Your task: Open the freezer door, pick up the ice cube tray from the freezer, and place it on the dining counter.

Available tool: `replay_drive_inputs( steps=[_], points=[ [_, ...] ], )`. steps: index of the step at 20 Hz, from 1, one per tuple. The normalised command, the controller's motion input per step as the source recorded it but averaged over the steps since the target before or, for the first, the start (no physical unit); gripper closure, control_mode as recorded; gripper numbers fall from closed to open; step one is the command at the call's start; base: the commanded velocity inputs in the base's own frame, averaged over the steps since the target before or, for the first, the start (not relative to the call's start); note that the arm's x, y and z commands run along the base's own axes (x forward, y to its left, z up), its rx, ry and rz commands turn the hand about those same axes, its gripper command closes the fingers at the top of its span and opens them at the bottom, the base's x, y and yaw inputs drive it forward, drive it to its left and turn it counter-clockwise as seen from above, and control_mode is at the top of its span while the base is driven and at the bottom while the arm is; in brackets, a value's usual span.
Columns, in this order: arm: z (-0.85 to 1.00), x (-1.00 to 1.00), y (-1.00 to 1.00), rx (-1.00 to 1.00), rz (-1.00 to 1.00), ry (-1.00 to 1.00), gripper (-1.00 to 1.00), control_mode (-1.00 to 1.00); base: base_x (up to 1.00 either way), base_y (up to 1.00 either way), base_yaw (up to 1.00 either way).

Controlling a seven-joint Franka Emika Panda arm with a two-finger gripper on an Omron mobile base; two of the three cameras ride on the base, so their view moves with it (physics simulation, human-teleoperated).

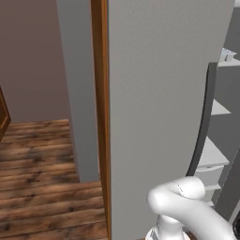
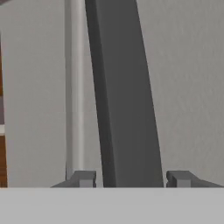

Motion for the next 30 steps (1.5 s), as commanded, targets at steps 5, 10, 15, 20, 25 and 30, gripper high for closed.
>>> replay_drive_inputs(
  steps=[5, 10, 15, 20, 25, 30],
  points=[
    [0.00, -0.02, 0.00, 0.00, 0.00, 0.00, 1.00, -1.00, 0.00, 0.00, 0.00],
    [0.00, 0.00, 0.00, 0.00, 0.00, 0.00, -1.00, -1.00, 0.00, 0.00, 0.00],
    [0.00, 0.00, 0.00, 0.00, 0.00, 0.00, -1.00, -1.00, 0.00, 0.00, 0.00],
    [0.00, -0.20, 0.00, 0.00, -0.02, 0.00, -1.00, -1.00, 0.00, 0.00, 0.00],
    [0.00, -0.93, 0.15, 0.00, -0.24, 0.00, -1.00, -1.00, 0.00, 0.00, 0.00],
    [0.11, -0.76, 0.33, 0.00, -0.38, 0.00, -1.00, -1.00, 0.00, 0.00, 0.00]
  ],
)
